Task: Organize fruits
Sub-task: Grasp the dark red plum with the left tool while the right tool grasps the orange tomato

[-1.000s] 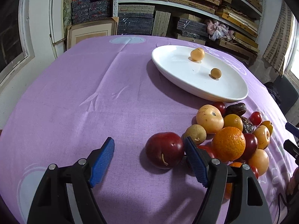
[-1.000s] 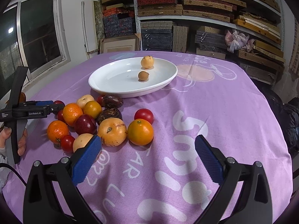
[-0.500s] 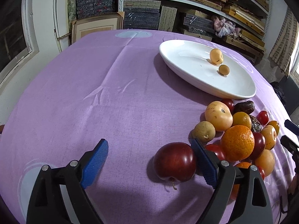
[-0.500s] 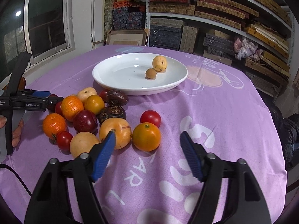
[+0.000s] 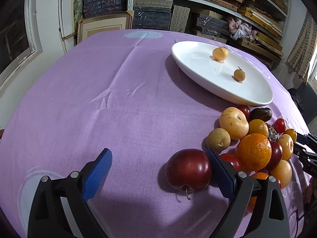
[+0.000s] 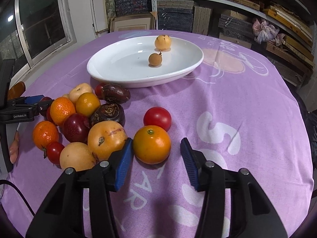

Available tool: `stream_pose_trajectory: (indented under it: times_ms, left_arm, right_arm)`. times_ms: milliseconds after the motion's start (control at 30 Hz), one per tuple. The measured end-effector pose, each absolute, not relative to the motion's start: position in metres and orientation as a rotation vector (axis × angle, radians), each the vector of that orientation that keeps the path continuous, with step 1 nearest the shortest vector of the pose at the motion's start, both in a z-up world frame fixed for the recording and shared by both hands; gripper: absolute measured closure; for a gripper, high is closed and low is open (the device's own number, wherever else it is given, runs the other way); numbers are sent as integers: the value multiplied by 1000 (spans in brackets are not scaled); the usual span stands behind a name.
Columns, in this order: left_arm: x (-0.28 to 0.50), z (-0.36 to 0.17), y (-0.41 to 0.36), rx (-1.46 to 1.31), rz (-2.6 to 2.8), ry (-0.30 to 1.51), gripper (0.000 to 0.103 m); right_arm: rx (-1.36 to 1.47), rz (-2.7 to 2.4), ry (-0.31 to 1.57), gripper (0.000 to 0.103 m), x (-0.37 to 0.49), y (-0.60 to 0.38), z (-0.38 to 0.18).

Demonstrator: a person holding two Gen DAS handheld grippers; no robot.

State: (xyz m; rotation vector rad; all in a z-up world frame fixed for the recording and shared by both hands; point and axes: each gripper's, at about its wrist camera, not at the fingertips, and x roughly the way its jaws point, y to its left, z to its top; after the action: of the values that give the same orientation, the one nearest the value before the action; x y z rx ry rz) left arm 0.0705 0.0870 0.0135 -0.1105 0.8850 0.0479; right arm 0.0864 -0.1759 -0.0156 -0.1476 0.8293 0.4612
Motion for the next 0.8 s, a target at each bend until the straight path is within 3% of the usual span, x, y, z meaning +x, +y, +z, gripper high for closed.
stream_pose_trajectory:
  times_ms: [267,400,667,800]
  left_arm:
    - [66,16,84,-86,27,867,10]
    - [63,17,77,-63,-5,856,26]
    - [58,17,68,-40,-32,852,43]
    - [54,17,64,-34,-63,853,61]
  right_arm:
    - [-166,464,831,65,87,-173,-16]
    - [-164,465,832,65,87,-172,-16]
    - [-165,465,832,65,88,-172,-16]
    - [-162,466,833,65,88,-172,-16]
